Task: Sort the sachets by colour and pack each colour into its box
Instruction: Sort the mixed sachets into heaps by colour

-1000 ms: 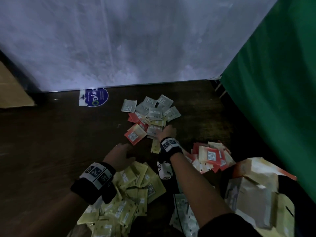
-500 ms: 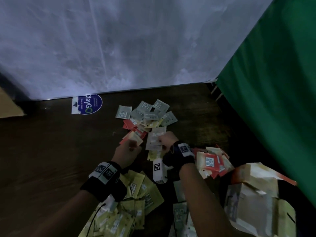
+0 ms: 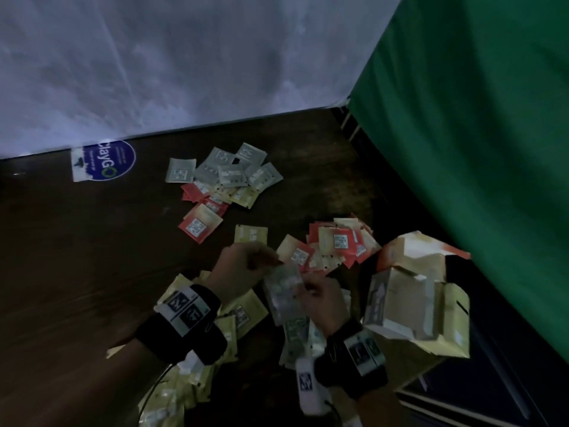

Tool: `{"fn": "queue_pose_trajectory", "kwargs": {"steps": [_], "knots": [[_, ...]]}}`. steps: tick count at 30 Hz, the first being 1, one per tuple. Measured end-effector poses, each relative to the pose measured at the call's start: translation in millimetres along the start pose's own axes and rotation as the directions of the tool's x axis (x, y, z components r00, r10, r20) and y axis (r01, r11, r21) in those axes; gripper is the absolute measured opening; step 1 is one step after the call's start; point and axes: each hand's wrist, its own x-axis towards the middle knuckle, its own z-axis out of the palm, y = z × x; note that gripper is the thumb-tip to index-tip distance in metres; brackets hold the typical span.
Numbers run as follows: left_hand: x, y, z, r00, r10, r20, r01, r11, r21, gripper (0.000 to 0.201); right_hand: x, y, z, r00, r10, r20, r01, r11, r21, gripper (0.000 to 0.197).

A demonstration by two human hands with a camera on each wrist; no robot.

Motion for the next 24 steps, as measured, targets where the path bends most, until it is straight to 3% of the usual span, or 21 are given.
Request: {"fn": "queue_pose_trajectory", "kwargs": {"steps": [1, 4, 6, 8, 12, 17, 21, 24], "knots": [[-3.6, -1.7, 7.5, 0.998, -0.027, 0.049, 0.025, 0.999, 0.025, 0.021, -15.1, 13.7, -5.5, 0.999, 0.042, -0.029, -0.044, 0.998, -0.052, 0.03], [-11.0, -7.1, 24.3, 0.982, -0.086, 0.167, 0.063, 0.989, 0.137, 0.024, -52.1, 48.4, -19.8, 0.957, 0.24, -0.163, -0.259, 0.96, -0.106, 0.013], [-13.8, -10.6, 31.5, 0.97, -0.113, 0.216, 0.073, 0.98, 0.183, 0.026, -64.3, 60.8, -25.5, 0.92, 0.302, -0.251, -0.337, 0.935, -0.11, 0.021], [-13.9, -13.7, 33.8, 0.963, -0.136, 0.233, 0.086, 0.974, 0.21, 0.026, -67.3, 68.5, -23.5, 0.919, 0.302, -0.251, -0.345, 0.927, -0.149, 0.028], [-1.7, -20.1, 16.6, 0.969, -0.155, 0.194, 0.094, 0.953, 0.289, 0.024, -65.3, 84.1, -9.8, 0.951, 0.225, -0.214, -0.294, 0.873, -0.389, 0.052], [36.6, -33.7, -25.9, 0.992, -0.122, -0.032, 0.123, 0.868, 0.48, 0.028, -75.8, 92.5, -4.1, 0.87, 0.177, -0.46, -0.302, 0.928, -0.215, 0.028], [59.8, -44.1, -19.0, 0.979, -0.135, 0.154, -0.03, 0.648, 0.761, 0.057, -83.7, 109.8, -1.3, 0.836, 0.254, -0.486, -0.341, 0.935, -0.098, 0.016], [71.2, -48.4, -5.3, 0.967, -0.163, 0.197, -0.059, 0.607, 0.792, 0.078, -86.8, 113.0, -1.8, 0.849, 0.238, -0.472, -0.321, 0.941, -0.104, 0.017]]}}
